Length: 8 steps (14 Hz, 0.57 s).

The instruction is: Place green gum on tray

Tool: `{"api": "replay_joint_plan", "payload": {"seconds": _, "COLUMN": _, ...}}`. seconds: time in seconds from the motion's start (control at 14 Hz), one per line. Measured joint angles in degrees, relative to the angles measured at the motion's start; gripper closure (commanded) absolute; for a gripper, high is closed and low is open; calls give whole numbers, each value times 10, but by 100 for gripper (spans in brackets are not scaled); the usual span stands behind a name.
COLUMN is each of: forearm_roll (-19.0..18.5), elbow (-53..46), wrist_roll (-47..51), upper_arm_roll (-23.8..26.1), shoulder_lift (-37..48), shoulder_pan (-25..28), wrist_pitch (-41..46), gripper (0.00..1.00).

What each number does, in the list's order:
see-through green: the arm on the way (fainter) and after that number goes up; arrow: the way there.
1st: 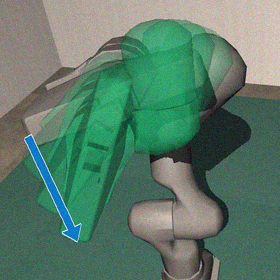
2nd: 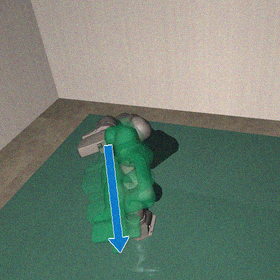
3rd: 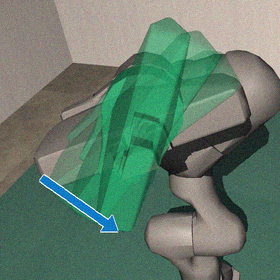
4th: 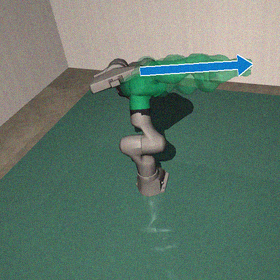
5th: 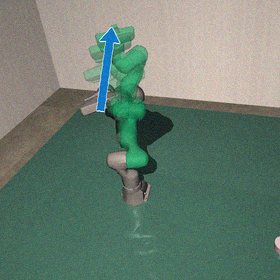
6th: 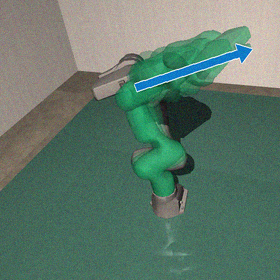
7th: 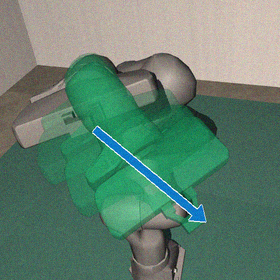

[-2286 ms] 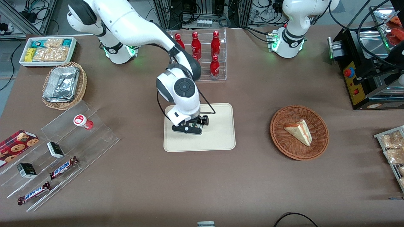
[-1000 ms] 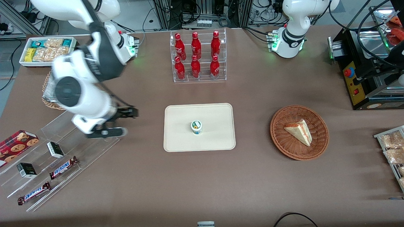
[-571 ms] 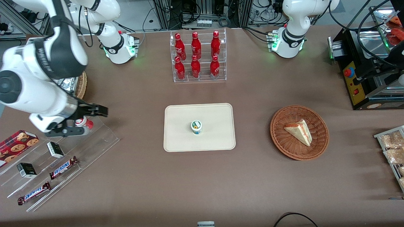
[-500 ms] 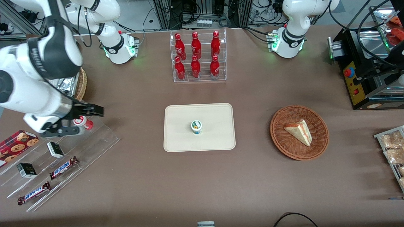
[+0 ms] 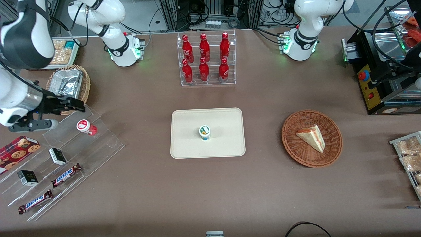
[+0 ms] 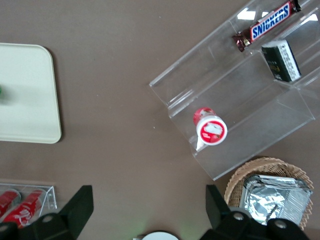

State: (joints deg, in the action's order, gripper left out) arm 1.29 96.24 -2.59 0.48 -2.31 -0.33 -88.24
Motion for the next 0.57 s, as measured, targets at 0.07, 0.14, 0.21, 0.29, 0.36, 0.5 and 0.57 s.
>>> {"api": "replay_joint_plan", "payload": {"seconds": 0.07, "forearm_roll": -1, "elbow": 0, "wrist_roll": -1, "upper_arm_roll": 0, "shoulder_lift": 7, "shoulder_pan": -6, "wrist_pitch": 6, "gripper": 0}}
{"api": "replay_joint_plan", "payload": {"seconds": 0.14, "forearm_roll": -3, "elbow": 0, "wrist_roll": -2, "upper_arm_roll": 0, "shoulder_lift": 14, "shoulder_pan": -11, "wrist_pitch": 14, "gripper": 0}}
{"api": "replay_joint_plan", "payload": {"seconds": 0.21, "forearm_roll": -9, "elbow": 0, "wrist_roll": -2, "upper_arm_roll": 0, "shoulder_lift": 21, "shoulder_pan": -15, "wrist_pitch": 24, "gripper": 0}}
{"api": "replay_joint_plan", "payload": {"seconds": 0.29, "forearm_roll": -17, "elbow": 0, "wrist_roll": -3, "upper_arm_roll": 0, "shoulder_lift": 28, "shoulder_pan": -17, "wrist_pitch": 34, "gripper": 0}}
{"api": "replay_joint_plan", "payload": {"seconds": 0.36, "forearm_roll": -23, "elbow": 0, "wrist_roll": -3, "upper_arm_roll": 0, "shoulder_lift": 35, "shoulder_pan": -18, "wrist_pitch": 45, "gripper": 0}}
{"api": "replay_joint_plan", "payload": {"seconds": 0.5, "forearm_roll": -26, "elbow": 0, "wrist_roll": -3, "upper_arm_roll": 0, "shoulder_lift": 47, "shoulder_pan": -18, "wrist_pitch": 62, "gripper": 0}}
{"api": "replay_joint_plan", "payload": {"seconds": 0.57, "forearm_roll": -26, "elbow": 0, "wrist_roll": -3, "upper_arm_roll": 0, "shoulder_lift": 52, "shoulder_pan": -19, "wrist_pitch": 68, "gripper": 0}}
